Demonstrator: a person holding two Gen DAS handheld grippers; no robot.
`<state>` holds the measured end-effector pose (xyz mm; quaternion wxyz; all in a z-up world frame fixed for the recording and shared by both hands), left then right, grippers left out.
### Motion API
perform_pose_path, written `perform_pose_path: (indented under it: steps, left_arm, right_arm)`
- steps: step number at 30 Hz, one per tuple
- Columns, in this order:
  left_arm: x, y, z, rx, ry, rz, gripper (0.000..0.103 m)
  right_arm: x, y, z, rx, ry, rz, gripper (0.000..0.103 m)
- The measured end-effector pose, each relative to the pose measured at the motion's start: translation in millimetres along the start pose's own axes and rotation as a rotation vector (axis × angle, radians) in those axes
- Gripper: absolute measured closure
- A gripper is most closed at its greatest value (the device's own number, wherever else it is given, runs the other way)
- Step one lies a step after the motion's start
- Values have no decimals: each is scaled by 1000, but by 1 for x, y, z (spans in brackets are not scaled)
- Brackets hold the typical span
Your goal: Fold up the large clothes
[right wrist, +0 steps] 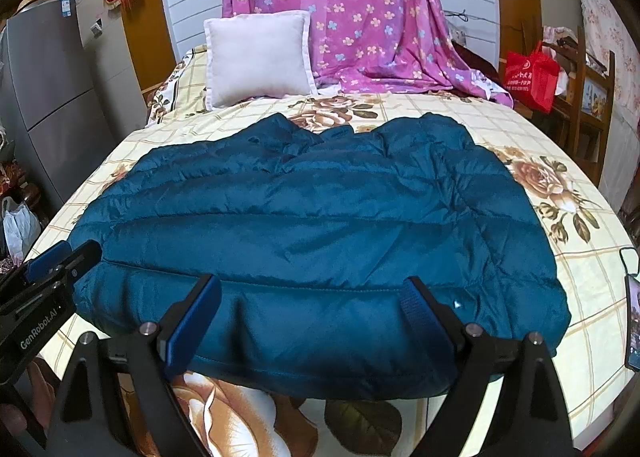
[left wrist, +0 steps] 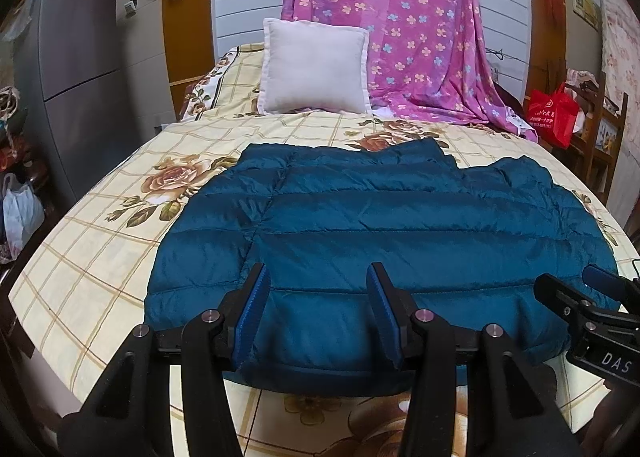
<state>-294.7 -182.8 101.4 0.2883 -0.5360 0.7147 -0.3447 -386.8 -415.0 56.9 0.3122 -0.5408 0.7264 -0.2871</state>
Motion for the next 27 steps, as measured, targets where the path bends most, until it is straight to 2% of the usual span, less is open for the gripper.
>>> perform_pose_path:
  steps: [18, 27]
  left_arm:
    - [3, 1, 5, -10, 6, 5, 67]
    - [0, 1, 8, -8, 52, 5, 67]
  right_arm:
    - [3, 2, 4, -11, 0, 6, 10]
    - [6, 2, 9, -26, 2, 14, 10]
Point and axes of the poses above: each gripper's, at about its wrist camera, not at the fingertips, and z roughly the way its jaws point, x to its right, y to its underside, the point moved 1 cm from there along z, roughly the way its jaws point, and after that the axes turned 4 degrees about -y, right-handed, at the moved point
